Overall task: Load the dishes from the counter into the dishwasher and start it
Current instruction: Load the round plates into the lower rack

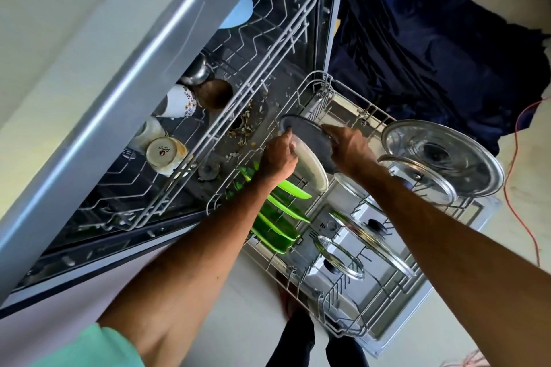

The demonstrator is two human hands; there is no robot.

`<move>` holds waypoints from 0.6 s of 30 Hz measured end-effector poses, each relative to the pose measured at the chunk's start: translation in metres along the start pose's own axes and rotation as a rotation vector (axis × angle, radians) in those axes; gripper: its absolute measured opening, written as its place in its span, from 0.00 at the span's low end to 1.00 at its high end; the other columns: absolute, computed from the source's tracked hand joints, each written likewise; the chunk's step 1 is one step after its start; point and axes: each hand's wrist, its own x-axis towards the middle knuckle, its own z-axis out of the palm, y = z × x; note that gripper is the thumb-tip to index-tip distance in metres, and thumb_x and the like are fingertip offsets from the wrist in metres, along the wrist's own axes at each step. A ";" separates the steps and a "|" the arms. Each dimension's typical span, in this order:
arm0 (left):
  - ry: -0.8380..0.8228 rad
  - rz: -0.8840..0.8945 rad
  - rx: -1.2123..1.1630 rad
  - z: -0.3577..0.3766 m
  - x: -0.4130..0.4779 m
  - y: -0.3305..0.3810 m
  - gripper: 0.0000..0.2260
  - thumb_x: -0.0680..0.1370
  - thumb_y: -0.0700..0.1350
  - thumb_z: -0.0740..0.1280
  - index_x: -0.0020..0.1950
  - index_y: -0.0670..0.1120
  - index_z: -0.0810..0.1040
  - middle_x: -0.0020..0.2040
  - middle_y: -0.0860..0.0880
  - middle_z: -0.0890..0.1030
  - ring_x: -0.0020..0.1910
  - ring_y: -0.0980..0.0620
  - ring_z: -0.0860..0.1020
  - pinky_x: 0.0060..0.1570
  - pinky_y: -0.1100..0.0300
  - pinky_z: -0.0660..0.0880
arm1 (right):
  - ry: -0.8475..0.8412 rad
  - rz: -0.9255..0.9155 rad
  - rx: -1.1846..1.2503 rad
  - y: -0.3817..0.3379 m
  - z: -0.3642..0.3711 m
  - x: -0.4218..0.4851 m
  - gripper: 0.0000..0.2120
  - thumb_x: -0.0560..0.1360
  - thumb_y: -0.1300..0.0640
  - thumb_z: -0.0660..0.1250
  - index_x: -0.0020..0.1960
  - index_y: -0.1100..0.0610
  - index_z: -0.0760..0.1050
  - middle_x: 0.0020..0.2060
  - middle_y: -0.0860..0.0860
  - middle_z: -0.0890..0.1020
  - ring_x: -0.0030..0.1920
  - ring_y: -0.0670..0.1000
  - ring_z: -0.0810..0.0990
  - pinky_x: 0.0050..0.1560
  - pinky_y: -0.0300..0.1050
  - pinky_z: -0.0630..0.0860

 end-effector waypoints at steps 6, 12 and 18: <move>-0.004 0.001 0.053 -0.001 -0.002 0.000 0.29 0.82 0.40 0.62 0.81 0.41 0.54 0.68 0.37 0.76 0.66 0.39 0.76 0.63 0.45 0.77 | -0.049 0.070 -0.138 0.005 -0.003 0.007 0.24 0.82 0.62 0.60 0.77 0.50 0.65 0.56 0.61 0.81 0.43 0.57 0.81 0.38 0.52 0.82; 0.045 -0.037 0.081 -0.009 -0.014 0.005 0.30 0.81 0.41 0.64 0.80 0.39 0.56 0.71 0.38 0.73 0.69 0.41 0.74 0.65 0.45 0.75 | -0.022 0.049 -0.150 -0.010 -0.012 -0.002 0.26 0.83 0.56 0.62 0.78 0.58 0.61 0.58 0.64 0.79 0.57 0.62 0.77 0.58 0.56 0.74; 0.135 -0.016 0.042 -0.032 -0.053 0.015 0.27 0.79 0.39 0.66 0.77 0.37 0.63 0.71 0.39 0.73 0.70 0.43 0.72 0.67 0.46 0.74 | 0.315 -0.086 -0.026 -0.053 -0.045 -0.037 0.13 0.79 0.69 0.63 0.62 0.62 0.76 0.46 0.59 0.84 0.40 0.56 0.83 0.38 0.52 0.82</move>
